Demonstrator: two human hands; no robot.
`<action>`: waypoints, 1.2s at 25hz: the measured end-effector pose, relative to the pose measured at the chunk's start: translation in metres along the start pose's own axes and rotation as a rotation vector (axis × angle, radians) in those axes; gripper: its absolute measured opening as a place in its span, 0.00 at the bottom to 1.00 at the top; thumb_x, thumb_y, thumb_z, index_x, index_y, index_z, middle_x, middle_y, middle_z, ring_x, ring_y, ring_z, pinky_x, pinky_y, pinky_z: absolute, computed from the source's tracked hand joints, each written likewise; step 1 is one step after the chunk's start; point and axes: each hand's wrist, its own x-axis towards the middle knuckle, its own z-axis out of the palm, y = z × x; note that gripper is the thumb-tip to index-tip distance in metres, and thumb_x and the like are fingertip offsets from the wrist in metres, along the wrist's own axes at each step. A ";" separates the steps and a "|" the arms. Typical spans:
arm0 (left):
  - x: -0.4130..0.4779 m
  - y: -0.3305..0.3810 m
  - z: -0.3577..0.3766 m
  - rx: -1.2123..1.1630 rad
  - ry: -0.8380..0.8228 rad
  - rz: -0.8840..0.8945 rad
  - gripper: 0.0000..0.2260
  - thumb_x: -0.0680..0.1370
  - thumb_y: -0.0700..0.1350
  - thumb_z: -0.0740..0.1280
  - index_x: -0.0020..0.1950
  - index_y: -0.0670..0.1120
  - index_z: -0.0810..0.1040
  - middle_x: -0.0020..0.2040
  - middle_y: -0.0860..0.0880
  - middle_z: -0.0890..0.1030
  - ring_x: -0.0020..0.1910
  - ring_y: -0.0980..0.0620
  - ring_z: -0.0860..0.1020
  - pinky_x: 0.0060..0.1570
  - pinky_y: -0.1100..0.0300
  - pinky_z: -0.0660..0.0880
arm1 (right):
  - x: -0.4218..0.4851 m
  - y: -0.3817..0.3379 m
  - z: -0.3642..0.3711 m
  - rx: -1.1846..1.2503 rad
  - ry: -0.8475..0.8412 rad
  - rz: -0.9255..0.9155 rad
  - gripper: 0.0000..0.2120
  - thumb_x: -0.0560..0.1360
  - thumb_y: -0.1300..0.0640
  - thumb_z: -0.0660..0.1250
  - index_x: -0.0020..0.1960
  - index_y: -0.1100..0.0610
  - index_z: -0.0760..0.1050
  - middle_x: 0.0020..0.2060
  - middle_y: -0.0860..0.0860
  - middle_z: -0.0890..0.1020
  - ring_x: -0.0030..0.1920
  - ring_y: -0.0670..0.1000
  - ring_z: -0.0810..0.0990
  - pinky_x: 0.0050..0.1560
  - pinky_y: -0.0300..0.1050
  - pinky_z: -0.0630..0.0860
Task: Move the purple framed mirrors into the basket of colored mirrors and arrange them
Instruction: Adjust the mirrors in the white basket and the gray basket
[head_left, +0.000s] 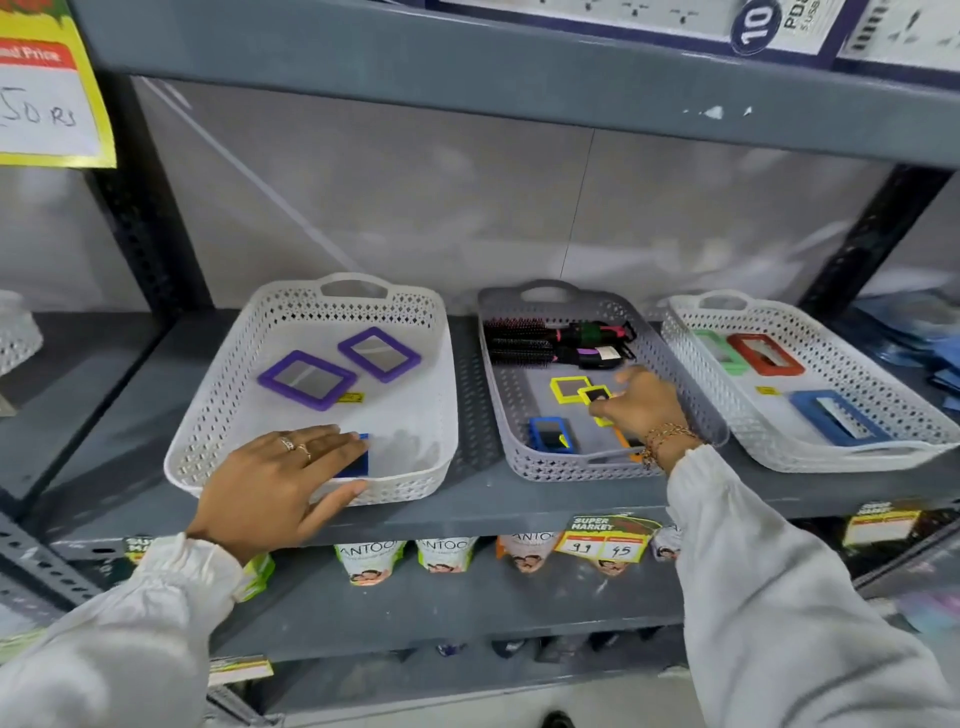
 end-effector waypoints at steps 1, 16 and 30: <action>0.000 0.000 0.000 0.000 0.000 0.000 0.28 0.79 0.60 0.49 0.53 0.44 0.82 0.48 0.44 0.85 0.46 0.45 0.84 0.43 0.53 0.79 | 0.001 0.001 -0.002 -0.011 0.012 0.006 0.27 0.68 0.56 0.74 0.63 0.63 0.70 0.54 0.64 0.81 0.54 0.61 0.80 0.56 0.52 0.78; -0.003 -0.005 0.004 -0.005 -0.063 -0.036 0.24 0.78 0.60 0.52 0.54 0.48 0.82 0.50 0.48 0.85 0.50 0.48 0.83 0.44 0.55 0.79 | 0.056 -0.031 0.011 -0.534 -0.286 -0.406 0.30 0.72 0.63 0.66 0.73 0.57 0.62 0.56 0.63 0.80 0.56 0.61 0.79 0.53 0.47 0.75; -0.004 -0.003 0.004 -0.014 -0.097 -0.066 0.23 0.78 0.59 0.53 0.55 0.48 0.81 0.51 0.49 0.84 0.52 0.49 0.82 0.47 0.55 0.79 | 0.031 -0.078 0.006 -0.465 -0.123 -0.621 0.31 0.73 0.65 0.63 0.74 0.58 0.60 0.67 0.63 0.73 0.65 0.63 0.73 0.63 0.53 0.73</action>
